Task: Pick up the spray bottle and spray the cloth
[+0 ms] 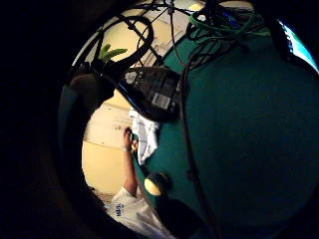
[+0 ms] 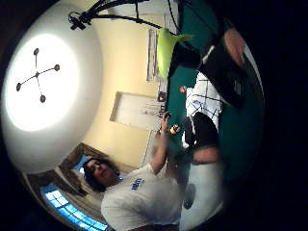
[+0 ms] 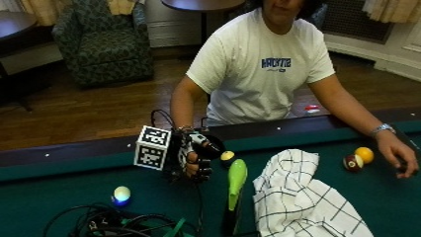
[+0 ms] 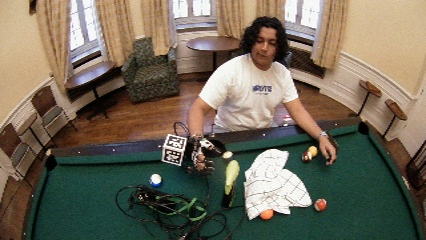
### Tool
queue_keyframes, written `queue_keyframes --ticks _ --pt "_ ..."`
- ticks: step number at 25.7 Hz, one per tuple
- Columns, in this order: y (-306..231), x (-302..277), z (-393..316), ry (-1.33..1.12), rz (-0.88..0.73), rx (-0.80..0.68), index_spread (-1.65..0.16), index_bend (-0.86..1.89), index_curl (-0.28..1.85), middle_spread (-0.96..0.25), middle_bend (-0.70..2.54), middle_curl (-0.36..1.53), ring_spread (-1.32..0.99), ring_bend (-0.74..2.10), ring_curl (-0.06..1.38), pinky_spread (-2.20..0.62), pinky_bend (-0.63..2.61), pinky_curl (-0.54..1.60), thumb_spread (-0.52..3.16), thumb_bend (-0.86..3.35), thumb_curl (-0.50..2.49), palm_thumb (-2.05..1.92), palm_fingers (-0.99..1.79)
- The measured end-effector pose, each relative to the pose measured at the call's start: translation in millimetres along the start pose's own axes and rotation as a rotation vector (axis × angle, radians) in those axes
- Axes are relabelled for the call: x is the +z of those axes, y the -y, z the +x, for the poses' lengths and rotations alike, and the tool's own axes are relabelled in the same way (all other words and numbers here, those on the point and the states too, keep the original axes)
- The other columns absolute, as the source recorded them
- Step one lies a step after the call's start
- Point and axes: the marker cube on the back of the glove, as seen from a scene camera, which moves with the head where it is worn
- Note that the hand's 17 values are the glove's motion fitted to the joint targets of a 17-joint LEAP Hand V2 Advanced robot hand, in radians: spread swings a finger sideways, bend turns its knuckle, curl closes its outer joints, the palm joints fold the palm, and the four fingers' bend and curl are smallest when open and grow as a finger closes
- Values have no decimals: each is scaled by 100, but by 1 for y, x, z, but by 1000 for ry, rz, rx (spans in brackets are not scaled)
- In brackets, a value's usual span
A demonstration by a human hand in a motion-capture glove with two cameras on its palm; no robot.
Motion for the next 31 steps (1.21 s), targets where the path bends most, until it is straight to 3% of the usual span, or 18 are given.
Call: queue_keyframes --ticks 6,10,27,31 --pt "-3 -1 2 19 23 18 -33 9 33 -22 33 43 -19 47 38 -14 42 38 94 -2 47 94 126" --pt "-5 -1 4 37 22 31 -32 11 33 -22 39 47 -20 57 42 -21 51 42 97 -3 46 91 135" --pt "-13 -1 -1 103 34 23 -27 55 53 -23 65 65 -22 85 58 -19 82 61 108 1 51 94 140" --pt "-16 -1 -2 79 44 18 -25 50 54 -22 69 68 -21 90 60 -19 85 64 110 -2 51 90 129"
